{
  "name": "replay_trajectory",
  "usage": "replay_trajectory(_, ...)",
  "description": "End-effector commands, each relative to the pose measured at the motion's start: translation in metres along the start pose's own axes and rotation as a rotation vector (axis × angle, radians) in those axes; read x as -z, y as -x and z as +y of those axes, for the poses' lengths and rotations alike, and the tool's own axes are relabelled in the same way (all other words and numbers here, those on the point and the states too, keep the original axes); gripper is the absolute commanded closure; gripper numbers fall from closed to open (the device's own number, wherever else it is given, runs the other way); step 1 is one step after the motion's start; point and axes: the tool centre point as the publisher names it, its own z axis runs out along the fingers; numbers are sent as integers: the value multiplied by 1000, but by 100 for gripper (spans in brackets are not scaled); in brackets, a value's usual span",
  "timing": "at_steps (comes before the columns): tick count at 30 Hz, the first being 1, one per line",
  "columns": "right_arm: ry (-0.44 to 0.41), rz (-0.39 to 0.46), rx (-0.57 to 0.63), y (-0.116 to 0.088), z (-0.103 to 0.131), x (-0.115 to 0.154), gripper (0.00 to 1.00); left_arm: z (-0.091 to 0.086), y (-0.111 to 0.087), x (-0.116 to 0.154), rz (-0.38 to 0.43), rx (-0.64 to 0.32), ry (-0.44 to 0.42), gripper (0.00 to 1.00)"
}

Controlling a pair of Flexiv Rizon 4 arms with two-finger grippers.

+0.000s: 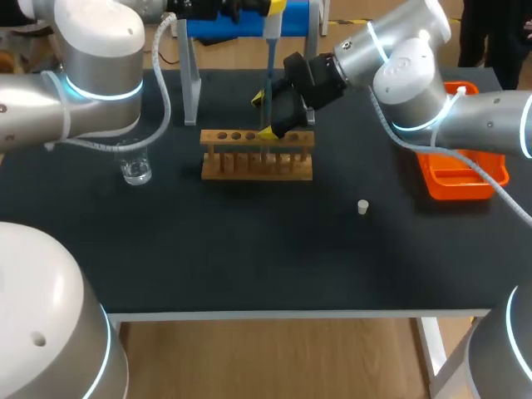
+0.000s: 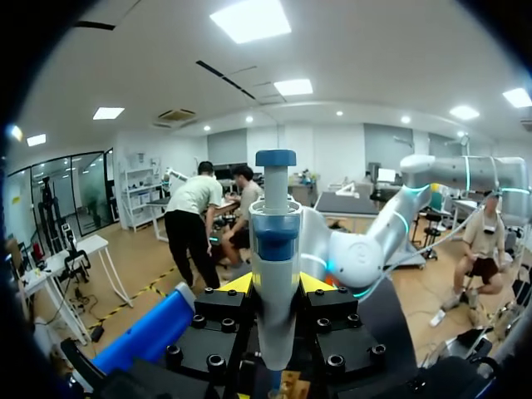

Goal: Invert the test tube, pick up the pipette, mount the tip to pipette, aspirate from beaker and dispense into the tube, eject the tip, return the pipette, and cap with the stopper.

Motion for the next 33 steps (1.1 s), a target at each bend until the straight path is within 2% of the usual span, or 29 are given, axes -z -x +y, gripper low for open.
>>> replay_trajectory(1,-2,0,-1,0,0,0,0,-5,-1,0,-3,0,12,100)
replay_trajectory(33,-2,0,-1,0,0,0,0,-28,-3,3,-20,-21,46,100)
